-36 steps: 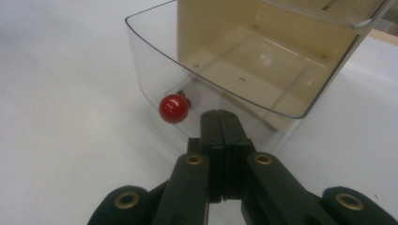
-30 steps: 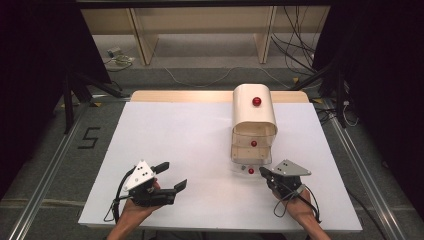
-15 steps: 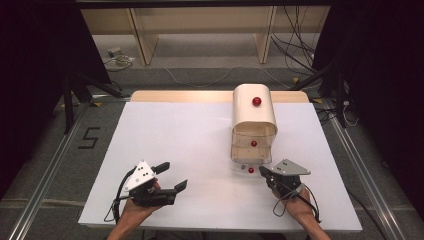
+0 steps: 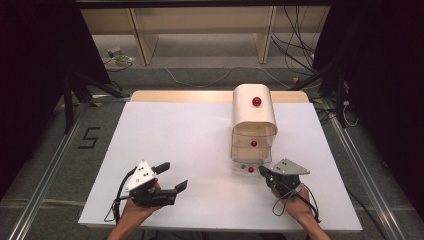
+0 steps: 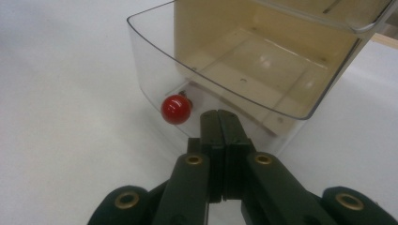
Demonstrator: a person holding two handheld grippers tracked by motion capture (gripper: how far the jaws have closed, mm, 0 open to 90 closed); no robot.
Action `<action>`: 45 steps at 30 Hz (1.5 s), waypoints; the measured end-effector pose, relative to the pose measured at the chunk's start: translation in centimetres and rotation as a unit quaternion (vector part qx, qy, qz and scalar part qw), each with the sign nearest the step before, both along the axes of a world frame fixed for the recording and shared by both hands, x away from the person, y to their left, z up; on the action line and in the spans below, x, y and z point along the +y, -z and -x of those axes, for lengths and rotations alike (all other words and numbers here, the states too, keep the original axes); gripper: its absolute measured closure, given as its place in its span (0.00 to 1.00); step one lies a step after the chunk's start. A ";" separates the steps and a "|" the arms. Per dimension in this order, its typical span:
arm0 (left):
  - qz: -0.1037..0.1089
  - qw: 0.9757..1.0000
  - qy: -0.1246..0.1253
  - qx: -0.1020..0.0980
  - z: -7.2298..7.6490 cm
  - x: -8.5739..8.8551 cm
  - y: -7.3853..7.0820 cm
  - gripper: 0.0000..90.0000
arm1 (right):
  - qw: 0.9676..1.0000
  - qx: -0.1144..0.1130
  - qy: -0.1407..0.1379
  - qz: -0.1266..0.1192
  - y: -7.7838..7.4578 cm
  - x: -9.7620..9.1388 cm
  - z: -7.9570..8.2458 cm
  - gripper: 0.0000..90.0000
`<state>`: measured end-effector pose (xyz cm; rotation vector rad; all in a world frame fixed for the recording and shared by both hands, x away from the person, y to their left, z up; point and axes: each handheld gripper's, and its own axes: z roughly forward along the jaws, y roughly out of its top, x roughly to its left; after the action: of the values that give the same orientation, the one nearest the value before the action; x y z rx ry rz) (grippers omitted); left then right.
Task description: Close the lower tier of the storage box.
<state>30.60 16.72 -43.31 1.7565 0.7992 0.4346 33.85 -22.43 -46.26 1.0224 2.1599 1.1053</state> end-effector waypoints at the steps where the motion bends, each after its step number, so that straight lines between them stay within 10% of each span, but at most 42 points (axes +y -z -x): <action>1: -0.001 1.000 0.000 -0.001 0.0 0.0 0.0 0.18 | 1.000 0.000 0.000 0.000 0.0 0.0 0.0 1.00; 45: -0.008 1.000 0.006 0.000 0.0 -0.2 0.2 0.18 | 1.000 -0.011 0.006 0.005 0.3 0.2 -0.6 1.00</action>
<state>30.57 16.53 -43.51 1.7751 0.7868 0.4331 34.41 -22.23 -46.56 1.0137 2.1364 1.0945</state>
